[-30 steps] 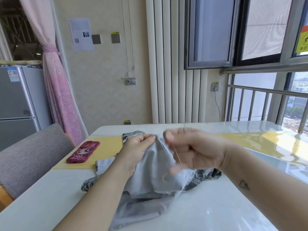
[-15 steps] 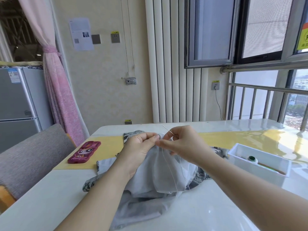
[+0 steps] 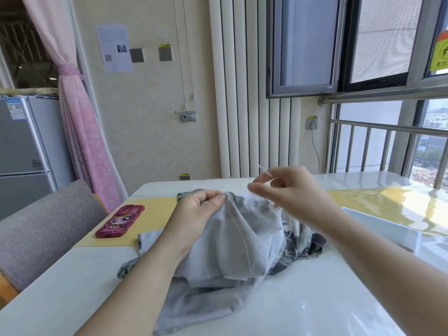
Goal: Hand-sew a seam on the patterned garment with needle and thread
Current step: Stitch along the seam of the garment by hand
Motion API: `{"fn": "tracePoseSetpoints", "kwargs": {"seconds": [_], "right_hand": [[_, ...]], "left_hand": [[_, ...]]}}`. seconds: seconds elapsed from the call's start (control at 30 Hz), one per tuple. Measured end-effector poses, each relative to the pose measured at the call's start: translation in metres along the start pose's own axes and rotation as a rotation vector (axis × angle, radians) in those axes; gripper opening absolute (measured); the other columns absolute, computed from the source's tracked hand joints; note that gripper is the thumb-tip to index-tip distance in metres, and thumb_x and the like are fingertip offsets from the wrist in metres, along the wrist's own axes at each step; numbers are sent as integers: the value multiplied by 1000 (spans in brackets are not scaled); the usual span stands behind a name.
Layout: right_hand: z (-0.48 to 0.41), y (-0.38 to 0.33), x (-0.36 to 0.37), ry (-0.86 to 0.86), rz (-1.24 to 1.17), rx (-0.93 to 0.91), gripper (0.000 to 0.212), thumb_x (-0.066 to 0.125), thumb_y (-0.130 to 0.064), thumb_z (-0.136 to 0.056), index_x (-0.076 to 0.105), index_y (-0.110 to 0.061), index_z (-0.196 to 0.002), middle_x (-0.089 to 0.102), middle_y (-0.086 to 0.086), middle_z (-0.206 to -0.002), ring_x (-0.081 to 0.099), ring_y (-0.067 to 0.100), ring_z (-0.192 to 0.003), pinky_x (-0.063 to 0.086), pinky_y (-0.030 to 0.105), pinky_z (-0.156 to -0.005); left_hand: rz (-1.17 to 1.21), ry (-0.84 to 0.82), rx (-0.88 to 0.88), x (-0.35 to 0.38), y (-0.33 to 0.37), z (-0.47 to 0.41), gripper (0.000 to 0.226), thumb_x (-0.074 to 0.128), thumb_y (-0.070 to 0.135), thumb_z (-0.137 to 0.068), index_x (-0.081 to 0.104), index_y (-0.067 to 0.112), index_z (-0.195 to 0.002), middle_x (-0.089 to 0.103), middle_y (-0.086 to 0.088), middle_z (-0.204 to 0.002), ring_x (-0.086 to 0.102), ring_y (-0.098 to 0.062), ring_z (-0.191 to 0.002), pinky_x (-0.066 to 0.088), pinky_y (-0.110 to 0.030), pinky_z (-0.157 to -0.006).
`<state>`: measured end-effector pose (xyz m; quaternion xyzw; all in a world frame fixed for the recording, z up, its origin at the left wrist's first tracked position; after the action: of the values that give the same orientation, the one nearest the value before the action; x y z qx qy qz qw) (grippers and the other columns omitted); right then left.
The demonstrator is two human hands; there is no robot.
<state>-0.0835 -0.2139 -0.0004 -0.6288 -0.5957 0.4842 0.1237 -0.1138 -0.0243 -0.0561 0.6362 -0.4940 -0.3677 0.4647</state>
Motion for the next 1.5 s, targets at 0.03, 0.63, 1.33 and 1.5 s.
{"fn": "tracePoseSetpoints", "kwargs": {"seconds": [0.03, 0.63, 1.33, 1.5], "right_hand": [[-3, 4, -9, 47, -19, 28, 8, 70, -31, -82, 70, -25, -78, 40, -5, -49, 41, 13, -50, 38, 23, -55], [-16, 56, -11, -11, -401, 158, 27, 75, -37, -57, 64, -14, -68, 46, 7, -63, 38, 8, -53, 33, 15, -52], [25, -5, 27, -144, 31, 89, 26, 41, -19, -97, 55, -21, -75, 44, -7, -56, 45, 15, -57, 48, 43, -65], [36, 9, 54, -280, 140, 196, 27, 37, -17, -98, 53, -22, -76, 50, -5, -57, 42, 9, -50, 37, 20, -51]], "left_hand": [[-2, 4, 6, -1, 0, 0, 8, 65, 21, -87, 72, 17, -88, 73, -5, -91, 65, -19, -88, 46, -42, -97], [-214, -13, 77, -11, 3, 5, 6, 68, 20, -85, 72, 22, -81, 72, 11, -80, 63, -2, -78, 45, -25, -87], [-310, -6, 4, 0, -12, 8, 5, 70, 21, -85, 72, 21, -80, 71, 5, -82, 62, -10, -77, 47, -26, -78], [-333, -10, 28, 0, -11, 10, 9, 70, 22, -85, 71, 26, -77, 70, 13, -77, 61, 0, -75, 46, -20, -77]]}}
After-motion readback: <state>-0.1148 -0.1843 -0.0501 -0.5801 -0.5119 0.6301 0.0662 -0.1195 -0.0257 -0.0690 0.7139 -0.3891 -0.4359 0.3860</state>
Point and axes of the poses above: each hand's wrist, its own z-axis away from the middle knuckle, its own x-axis out of the palm, y = z × x, the point moved 3 cm from there along -z, towards the middle knuckle
